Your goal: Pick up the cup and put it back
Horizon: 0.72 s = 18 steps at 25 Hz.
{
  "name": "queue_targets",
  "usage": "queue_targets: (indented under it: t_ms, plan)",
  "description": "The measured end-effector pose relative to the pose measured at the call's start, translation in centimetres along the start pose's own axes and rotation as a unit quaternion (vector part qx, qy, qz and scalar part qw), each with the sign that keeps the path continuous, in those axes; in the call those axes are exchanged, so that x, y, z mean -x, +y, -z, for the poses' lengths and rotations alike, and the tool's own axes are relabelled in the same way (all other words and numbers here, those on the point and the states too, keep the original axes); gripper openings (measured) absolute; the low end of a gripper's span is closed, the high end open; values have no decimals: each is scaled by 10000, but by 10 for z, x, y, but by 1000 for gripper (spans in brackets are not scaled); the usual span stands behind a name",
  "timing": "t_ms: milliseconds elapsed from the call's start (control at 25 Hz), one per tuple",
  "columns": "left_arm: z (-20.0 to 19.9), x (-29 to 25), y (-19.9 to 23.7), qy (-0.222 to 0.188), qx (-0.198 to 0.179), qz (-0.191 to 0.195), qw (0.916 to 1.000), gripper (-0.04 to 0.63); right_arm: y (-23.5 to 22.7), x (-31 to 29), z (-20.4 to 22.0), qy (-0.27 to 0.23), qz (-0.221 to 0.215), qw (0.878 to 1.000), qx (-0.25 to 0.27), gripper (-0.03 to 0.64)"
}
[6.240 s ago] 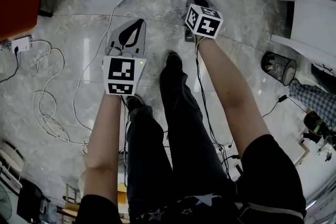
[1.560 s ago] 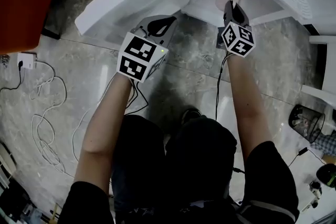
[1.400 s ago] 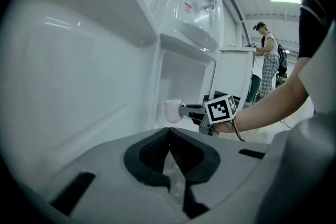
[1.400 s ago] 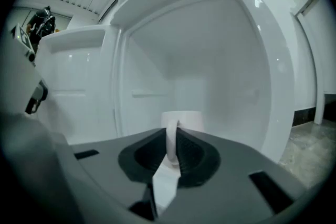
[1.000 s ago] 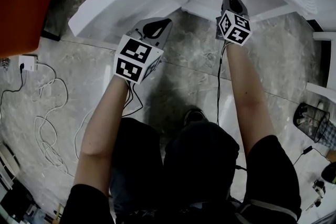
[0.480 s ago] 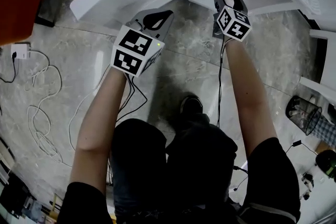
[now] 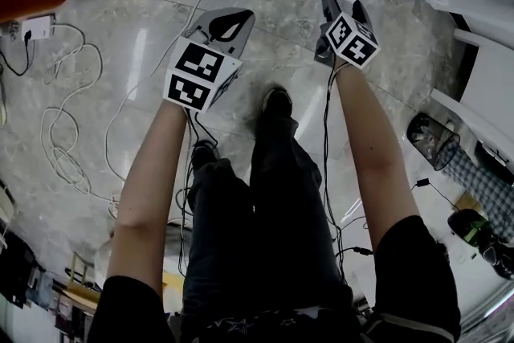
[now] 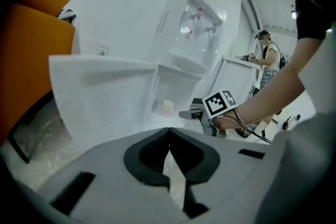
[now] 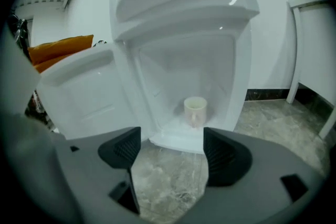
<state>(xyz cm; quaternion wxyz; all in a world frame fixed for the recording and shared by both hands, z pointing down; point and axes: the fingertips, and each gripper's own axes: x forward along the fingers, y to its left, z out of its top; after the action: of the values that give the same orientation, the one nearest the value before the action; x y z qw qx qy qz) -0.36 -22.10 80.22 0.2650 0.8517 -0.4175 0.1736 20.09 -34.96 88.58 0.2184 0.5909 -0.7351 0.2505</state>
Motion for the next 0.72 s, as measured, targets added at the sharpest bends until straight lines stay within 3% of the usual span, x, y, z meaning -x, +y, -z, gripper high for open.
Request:
queue_targets:
  t_ms: [320,480,560,720]
  plan:
    - [-57,133,-28,-281,485,-495,9972,11,58,132,-57,-17,-105,9999,80,266]
    - [-62,199,-47,-364,987,-666,9922,11,83,208,-81,-200,22,9998,33,208]
    - [-64,226,-61,-183,930,-568,9939,11,96,246,-92,-255,45,9997,10,177]
    - [-99,277,-94,-8,410,-220,9989,11,119,332,-115,-311,29,9995,32,116]
